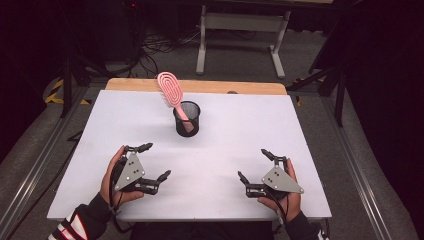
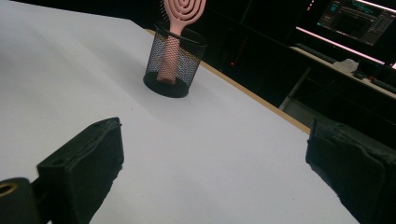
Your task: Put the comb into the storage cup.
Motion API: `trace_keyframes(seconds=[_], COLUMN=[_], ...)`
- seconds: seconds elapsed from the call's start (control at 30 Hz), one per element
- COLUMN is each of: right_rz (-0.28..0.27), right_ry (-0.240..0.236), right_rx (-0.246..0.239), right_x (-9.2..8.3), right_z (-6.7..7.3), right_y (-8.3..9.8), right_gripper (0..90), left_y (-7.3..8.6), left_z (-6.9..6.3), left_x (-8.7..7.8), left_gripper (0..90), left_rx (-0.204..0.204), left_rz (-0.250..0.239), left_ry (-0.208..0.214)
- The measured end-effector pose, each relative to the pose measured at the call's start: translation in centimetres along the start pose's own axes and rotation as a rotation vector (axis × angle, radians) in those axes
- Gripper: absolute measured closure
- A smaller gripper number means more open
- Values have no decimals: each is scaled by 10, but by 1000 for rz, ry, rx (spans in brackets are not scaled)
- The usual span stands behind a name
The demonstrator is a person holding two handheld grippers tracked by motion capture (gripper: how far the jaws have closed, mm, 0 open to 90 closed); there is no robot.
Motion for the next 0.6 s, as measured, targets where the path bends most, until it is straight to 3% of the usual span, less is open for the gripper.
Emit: trace_keyframes(seconds=[0.47, 0.6], right_rz=[8, 15], right_ry=[11, 12], right_rx=[4, 5], right_x=[-5, -7], right_z=[1, 0], right_y=[5, 6], right_gripper=[47, 47], left_y=[31, 40], left_z=[5, 6], left_x=[-9, -13], left_gripper=[60, 57], left_rx=[-46, -81], left_rz=[63, 77], left_ry=[-19, -28])
Point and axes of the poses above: each handheld gripper's, and its own axes: x roughly forward along the jaws, y roughly out of its underside, z roughly to its left, the point moved 1 cm from there along x, roughly forward along the jaws, and after that the axes turned 9 degrees about z, right-handed, at the moved point
